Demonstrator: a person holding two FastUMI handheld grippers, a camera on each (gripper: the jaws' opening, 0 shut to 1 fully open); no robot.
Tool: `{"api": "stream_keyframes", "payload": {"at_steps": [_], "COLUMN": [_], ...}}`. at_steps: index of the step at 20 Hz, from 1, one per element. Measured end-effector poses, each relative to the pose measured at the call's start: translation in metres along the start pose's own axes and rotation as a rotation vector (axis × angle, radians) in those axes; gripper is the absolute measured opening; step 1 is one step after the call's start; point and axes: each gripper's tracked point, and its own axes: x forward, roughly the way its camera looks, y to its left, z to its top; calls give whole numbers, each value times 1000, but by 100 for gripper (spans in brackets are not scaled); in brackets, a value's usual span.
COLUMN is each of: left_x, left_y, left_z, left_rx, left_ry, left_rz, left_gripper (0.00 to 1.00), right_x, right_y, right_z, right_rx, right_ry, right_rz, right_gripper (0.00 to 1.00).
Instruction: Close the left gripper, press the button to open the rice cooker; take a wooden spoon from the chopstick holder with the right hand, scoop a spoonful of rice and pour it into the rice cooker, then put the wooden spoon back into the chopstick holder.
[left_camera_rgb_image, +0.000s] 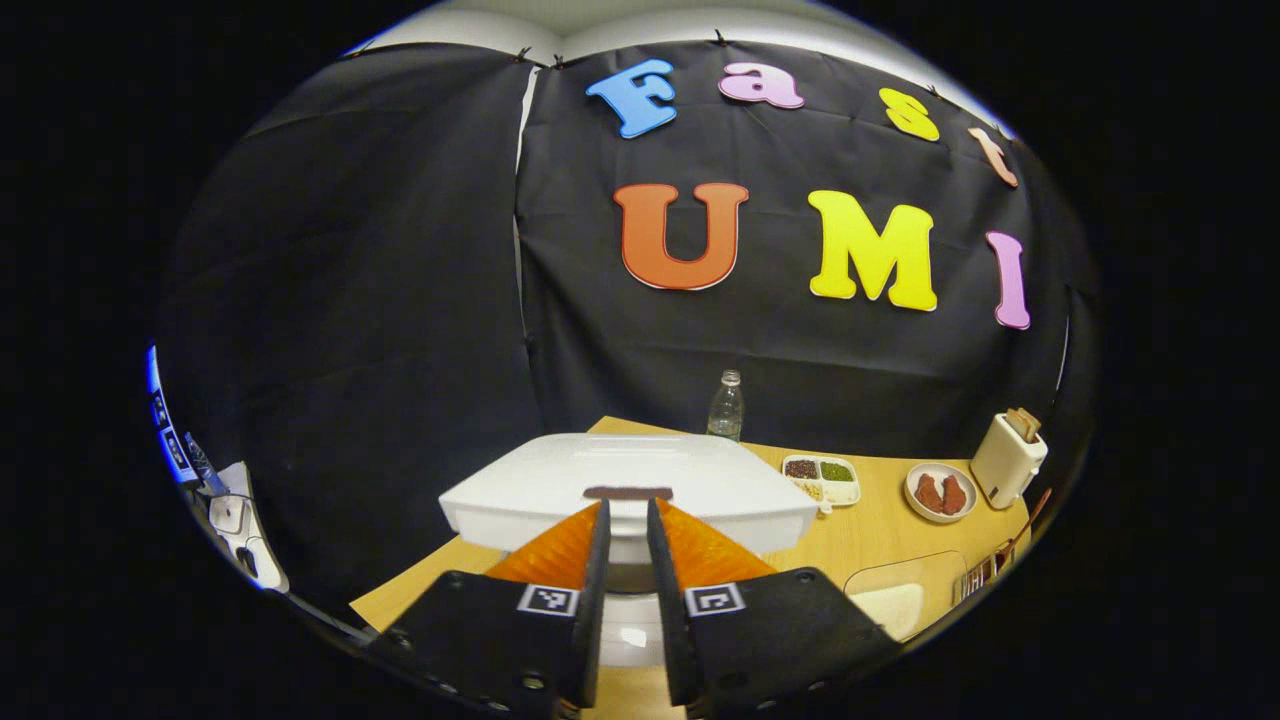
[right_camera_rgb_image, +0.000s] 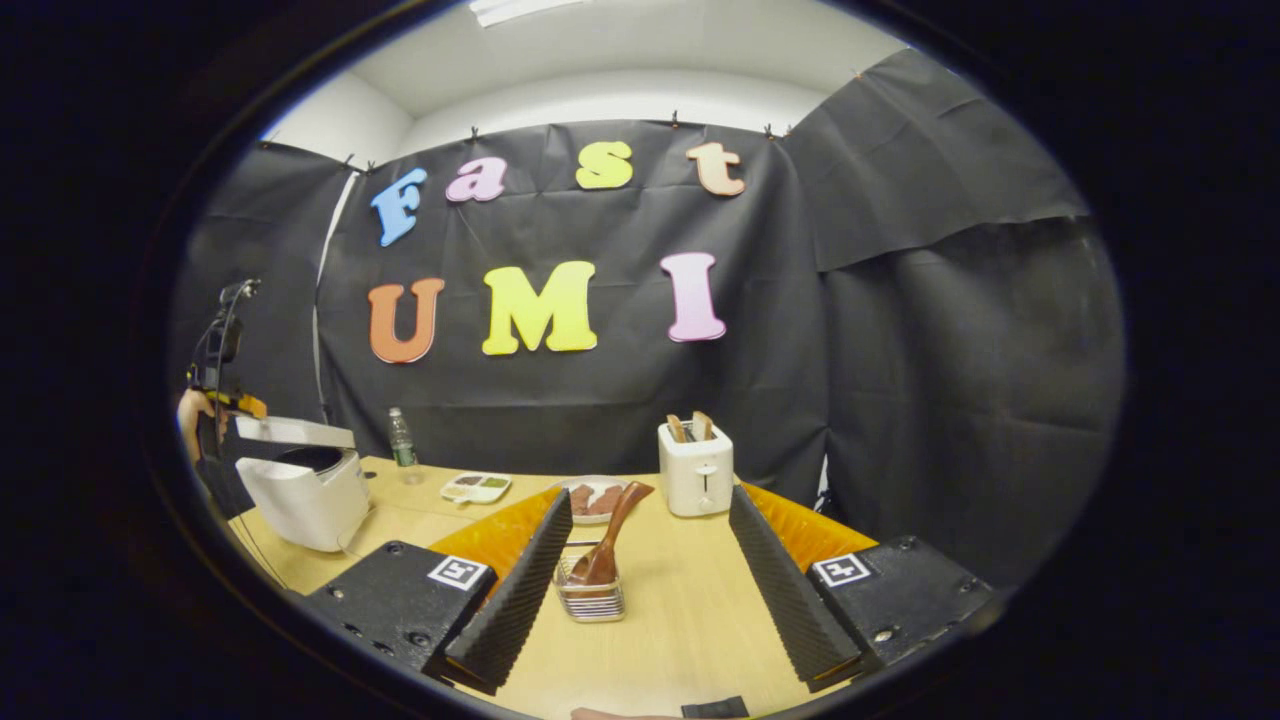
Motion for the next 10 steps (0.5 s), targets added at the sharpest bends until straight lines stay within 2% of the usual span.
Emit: {"api": "stream_keyframes", "payload": {"at_steps": [1,2,3,4,6,8,10], "left_x": [-5,-13,-21,-31,-49,-65,-86], "left_y": [-1,-2,-3,-4,-8,-11,-14], "left_z": [3,7,10,11,8,6,3], "left_rx": [-1,-6,-11,-16,-29,-40,-47], "left_ry": [-13,-34,-51,-64,-77,-95,-124], "left_rz": [-9,-15,-21,-27,-47,-64,-90], "left_gripper": [34,50,57,69,83,93,94], "right_x": [0,0,0,-1,-1,0,4], "right_y": [0,0,0,1,1,-1,-1], "right_z": [-1,-2,-3,-4,-4,-4,-5], "right_rx": [3,5,6,7,6,6,11], "right_ry": [1,5,8,11,15,16,16], "right_rz": [-2,-4,-4,-5,-9,-14,-19], "right_gripper": [100,100,100,100,100,100,100]}}
